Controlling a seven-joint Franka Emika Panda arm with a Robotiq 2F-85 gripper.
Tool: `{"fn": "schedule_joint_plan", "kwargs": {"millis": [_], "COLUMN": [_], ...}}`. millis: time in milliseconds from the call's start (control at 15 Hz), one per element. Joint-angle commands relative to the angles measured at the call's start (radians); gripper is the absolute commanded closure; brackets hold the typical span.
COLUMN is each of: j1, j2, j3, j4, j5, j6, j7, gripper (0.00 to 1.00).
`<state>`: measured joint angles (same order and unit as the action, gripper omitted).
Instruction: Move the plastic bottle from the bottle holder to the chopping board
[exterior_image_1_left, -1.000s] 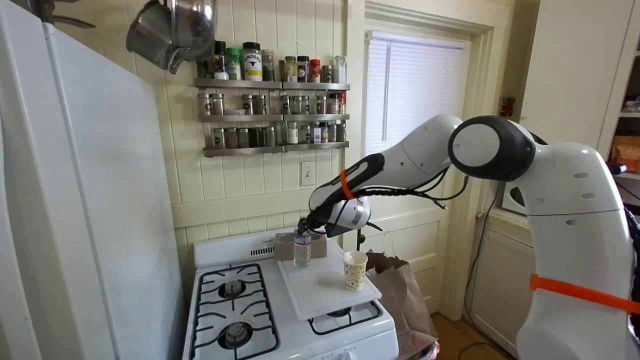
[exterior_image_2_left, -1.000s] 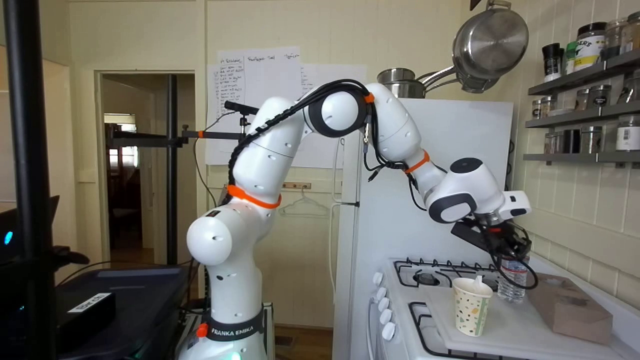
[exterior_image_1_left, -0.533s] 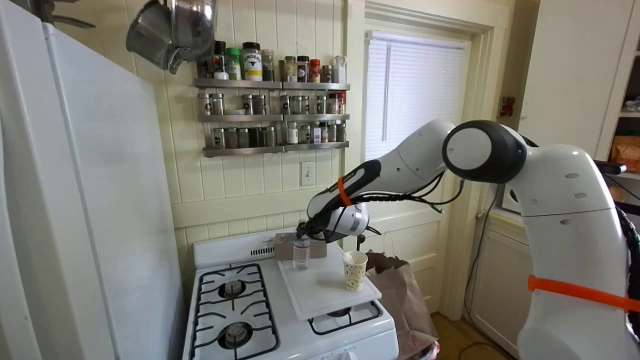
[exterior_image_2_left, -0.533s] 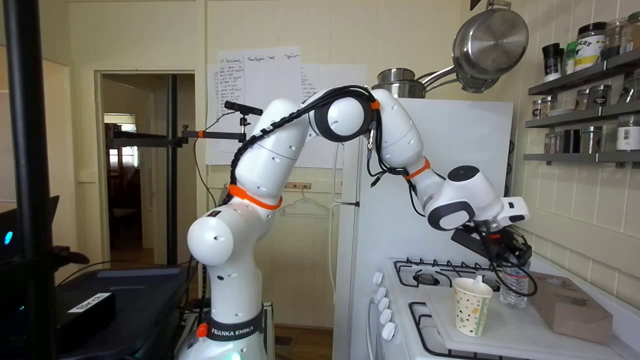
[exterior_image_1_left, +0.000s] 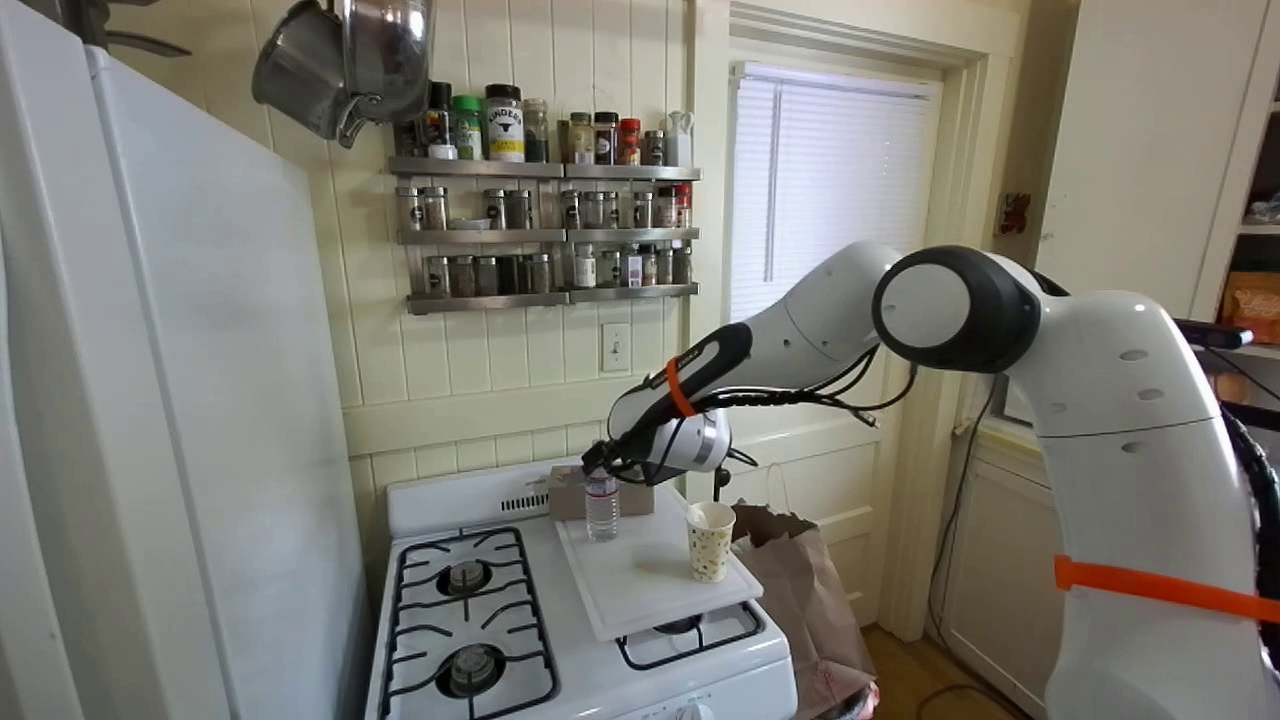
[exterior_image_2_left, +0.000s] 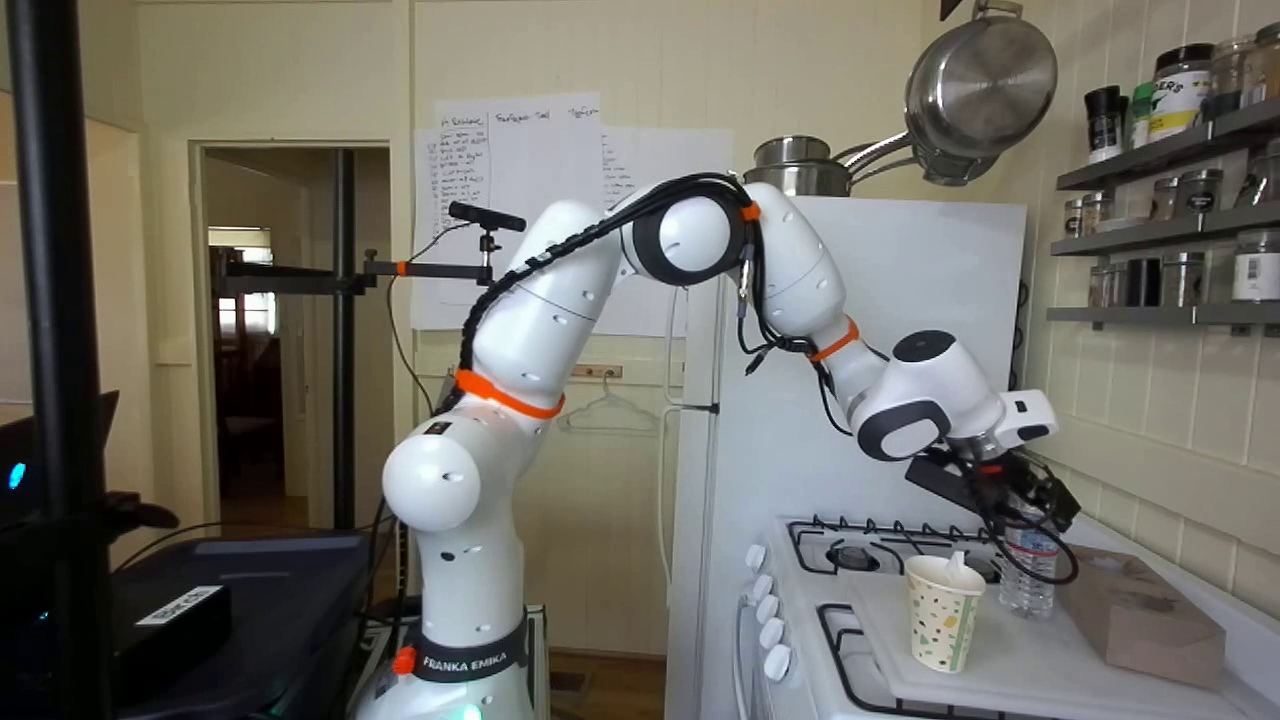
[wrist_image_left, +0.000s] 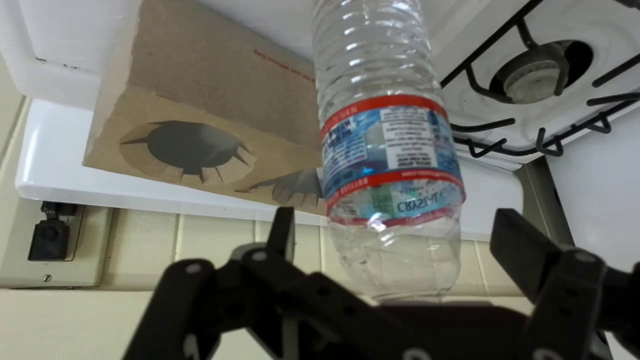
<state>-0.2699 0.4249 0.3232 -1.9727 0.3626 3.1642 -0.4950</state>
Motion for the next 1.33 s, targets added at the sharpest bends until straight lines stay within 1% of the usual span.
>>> {"fn": "schedule_joint_plan", "kwargs": {"millis": [0, 200, 267, 467, 533, 600, 733, 867, 1000, 1067, 1133, 1267], "j1": [0.098, 0.195, 0.192, 0.236, 0.288, 0.306, 0.364, 0.399, 0.423, 0.425, 0.372, 0.362], "j2": [-0.007, -0.018, -0.02, -0.025, -0.029, -0.03, -0.034, -0.032, -0.028, -0.025, -0.028, -0.032], "j3": [-0.112, -0.233, -0.248, -0.318, -0.372, -0.398, -0.47, -0.511, -0.534, -0.529, -0.475, -0.455], "j4": [0.014, 0.024, 0.021, 0.039, 0.05, 0.055, 0.071, 0.091, 0.112, 0.121, 0.129, 0.144], "j5": [-0.016, -0.019, -0.125, -0.212, -0.177, -0.19, -0.202, -0.207, -0.21, -0.203, -0.269, -0.29], "j6": [-0.002, -0.022, -0.023, -0.047, -0.068, -0.077, -0.123, -0.161, -0.2, -0.218, -0.233, -0.275], "j7": [0.057, 0.108, 0.214, 0.31, 0.293, 0.315, 0.344, 0.366, 0.381, 0.379, 0.426, 0.448], "gripper": [0.0, 0.0, 0.0, 0.0, 0.0, 0.0, 0.0, 0.0, 0.0, 0.0, 0.0, 0.0]}}
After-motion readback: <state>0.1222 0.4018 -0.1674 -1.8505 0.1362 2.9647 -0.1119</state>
